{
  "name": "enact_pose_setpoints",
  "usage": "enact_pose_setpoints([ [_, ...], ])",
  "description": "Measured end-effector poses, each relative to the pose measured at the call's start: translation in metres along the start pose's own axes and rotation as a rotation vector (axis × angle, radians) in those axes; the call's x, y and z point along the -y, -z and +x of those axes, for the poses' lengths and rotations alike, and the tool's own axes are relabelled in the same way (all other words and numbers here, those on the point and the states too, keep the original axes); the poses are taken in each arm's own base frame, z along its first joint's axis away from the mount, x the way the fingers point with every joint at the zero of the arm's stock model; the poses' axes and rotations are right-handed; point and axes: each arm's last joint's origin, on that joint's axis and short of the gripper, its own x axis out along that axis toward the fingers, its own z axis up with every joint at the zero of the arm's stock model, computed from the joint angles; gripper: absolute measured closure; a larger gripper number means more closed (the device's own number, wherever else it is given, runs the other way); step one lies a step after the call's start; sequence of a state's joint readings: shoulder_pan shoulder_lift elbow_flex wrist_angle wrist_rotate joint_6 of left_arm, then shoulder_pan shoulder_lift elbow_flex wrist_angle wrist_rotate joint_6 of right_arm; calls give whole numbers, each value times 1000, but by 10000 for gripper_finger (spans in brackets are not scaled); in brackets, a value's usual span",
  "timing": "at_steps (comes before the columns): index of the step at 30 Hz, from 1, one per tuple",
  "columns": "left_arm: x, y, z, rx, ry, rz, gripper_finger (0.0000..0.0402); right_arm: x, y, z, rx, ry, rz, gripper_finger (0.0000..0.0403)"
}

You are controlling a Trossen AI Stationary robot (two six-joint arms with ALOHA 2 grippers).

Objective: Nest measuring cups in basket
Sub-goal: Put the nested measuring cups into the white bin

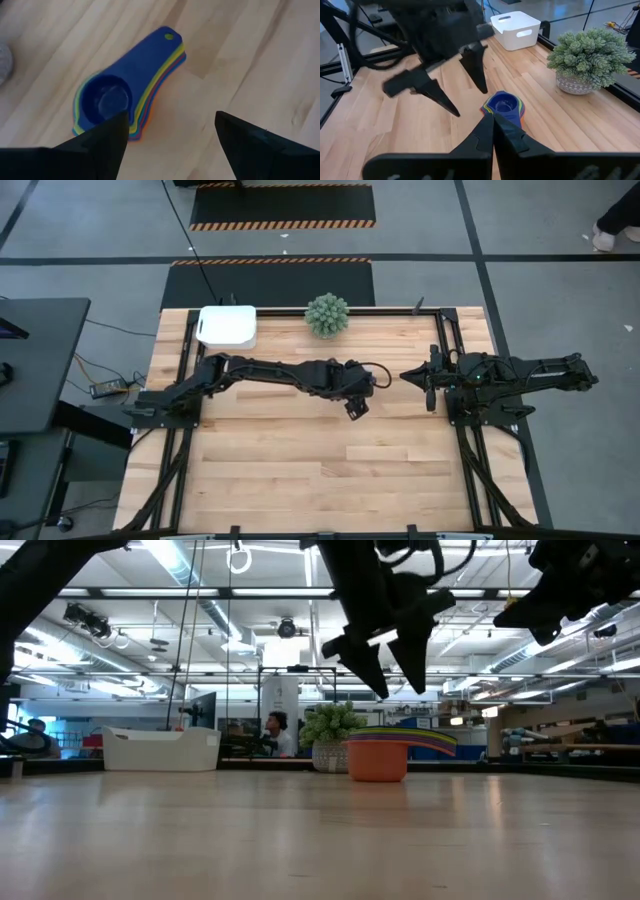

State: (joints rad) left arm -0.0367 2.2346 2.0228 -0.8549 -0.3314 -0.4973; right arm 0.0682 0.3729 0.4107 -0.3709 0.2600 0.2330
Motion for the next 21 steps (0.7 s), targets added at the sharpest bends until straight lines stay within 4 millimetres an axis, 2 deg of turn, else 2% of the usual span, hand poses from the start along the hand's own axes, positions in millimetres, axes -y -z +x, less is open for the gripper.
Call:
enact_pose_setpoints([
  [5,-1,1,16,-25,24,-20,102,0,0,0,4,-1,1,389],
  [21,3,-1,19,18,29,-14,102,-1,-5,0,47,-11,13,389],
])
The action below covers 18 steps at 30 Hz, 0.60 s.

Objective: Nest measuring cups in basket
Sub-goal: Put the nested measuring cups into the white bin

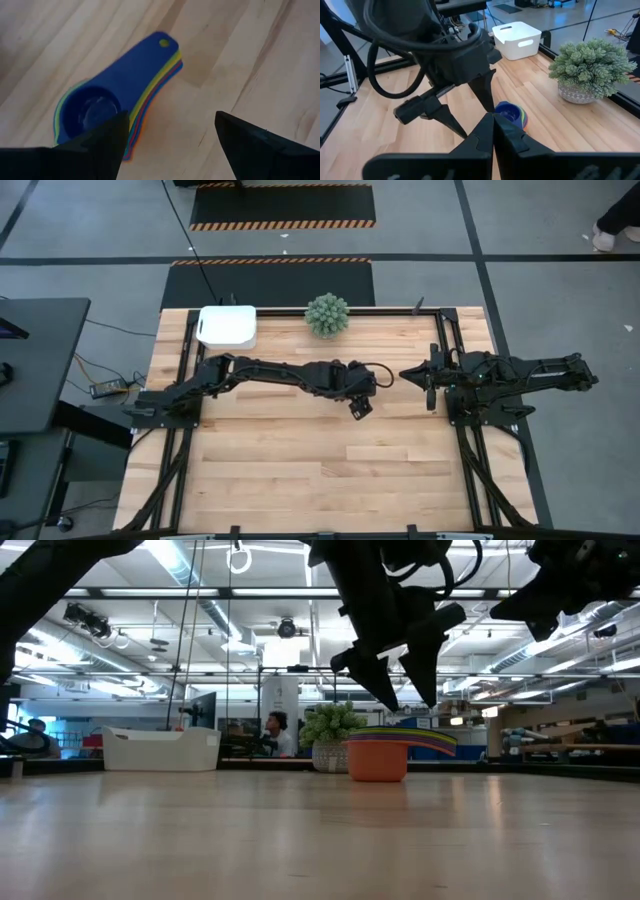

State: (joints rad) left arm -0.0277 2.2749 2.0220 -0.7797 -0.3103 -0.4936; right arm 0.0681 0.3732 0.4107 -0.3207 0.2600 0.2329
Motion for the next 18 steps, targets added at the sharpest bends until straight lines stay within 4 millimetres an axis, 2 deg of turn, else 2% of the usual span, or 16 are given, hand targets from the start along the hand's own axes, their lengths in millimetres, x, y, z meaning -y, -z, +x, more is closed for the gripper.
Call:
enact_pose_setpoints([
  [18,15,8,-6,27,-30,39,101,0,-1,0,6,-1,2,389],
])
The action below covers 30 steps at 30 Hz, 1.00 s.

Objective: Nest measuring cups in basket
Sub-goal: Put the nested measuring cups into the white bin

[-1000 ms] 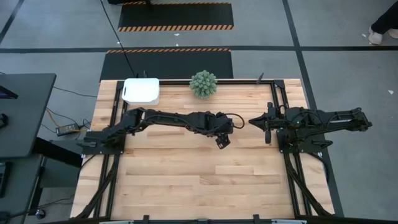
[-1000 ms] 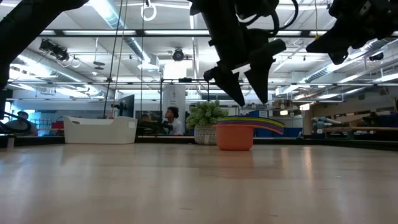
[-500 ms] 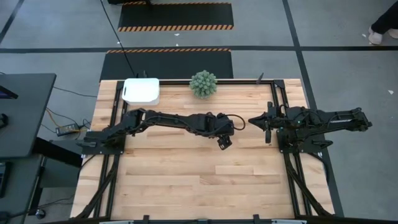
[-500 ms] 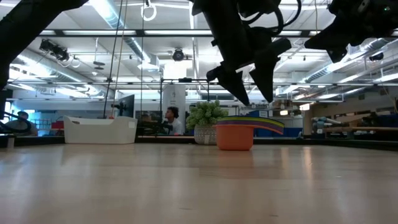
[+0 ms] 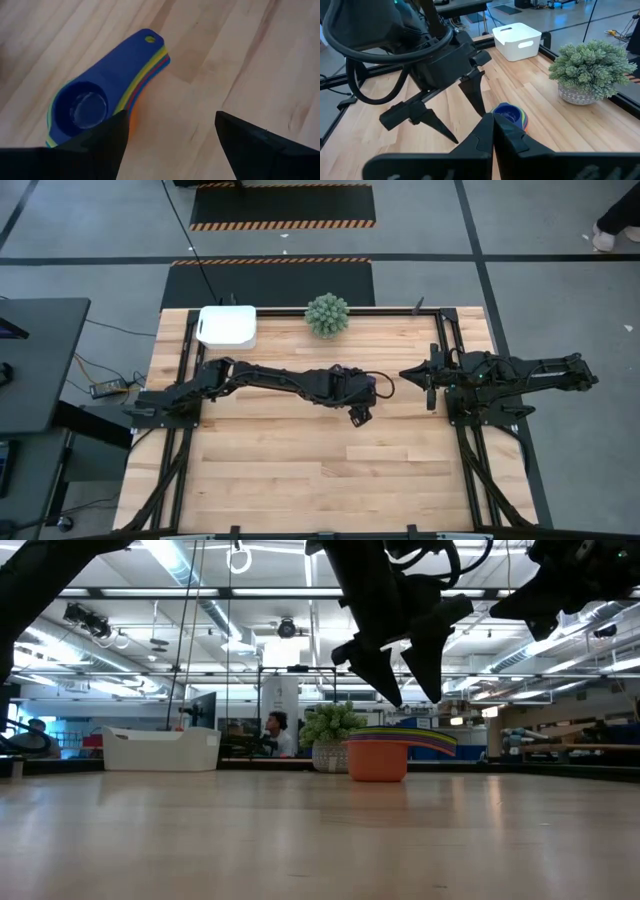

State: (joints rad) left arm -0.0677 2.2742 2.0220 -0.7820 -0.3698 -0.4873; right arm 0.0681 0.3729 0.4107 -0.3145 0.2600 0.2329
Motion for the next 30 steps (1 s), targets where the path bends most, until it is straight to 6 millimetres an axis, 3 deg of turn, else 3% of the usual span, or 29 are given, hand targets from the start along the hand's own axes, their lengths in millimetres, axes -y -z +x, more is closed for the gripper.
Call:
enact_pose_setpoints([
  [8,2,4,-2,-16,-22,29,86,0,0,0,0,0,0,389],
  [23,31,17,-17,102,-151,252,86,0,0,0,0,0,0,389],
  [30,48,34,-9,115,-223,307,86,0,0,0,2,-1,1,389],
])
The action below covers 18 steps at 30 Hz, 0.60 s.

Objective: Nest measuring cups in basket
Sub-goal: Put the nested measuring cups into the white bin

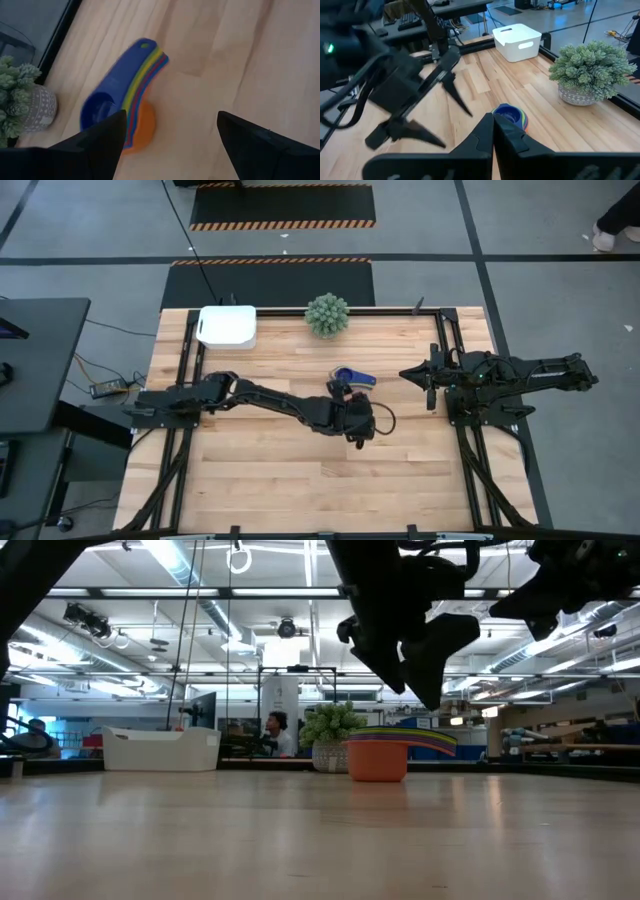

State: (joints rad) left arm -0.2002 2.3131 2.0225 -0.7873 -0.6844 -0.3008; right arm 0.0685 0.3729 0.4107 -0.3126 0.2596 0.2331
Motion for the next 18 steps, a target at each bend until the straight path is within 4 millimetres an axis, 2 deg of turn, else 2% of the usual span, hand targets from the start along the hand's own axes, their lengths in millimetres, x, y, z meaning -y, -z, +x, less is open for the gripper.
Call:
enact_pose_setpoints([
  [6,15,6,8,32,-57,9,86,0,-1,0,6,-1,1,389],
  [10,18,7,16,56,-97,-7,86,0,-1,0,6,-1,1,389],
  [18,1,3,30,52,-171,-33,86,0,-1,0,13,-3,3,389],
])
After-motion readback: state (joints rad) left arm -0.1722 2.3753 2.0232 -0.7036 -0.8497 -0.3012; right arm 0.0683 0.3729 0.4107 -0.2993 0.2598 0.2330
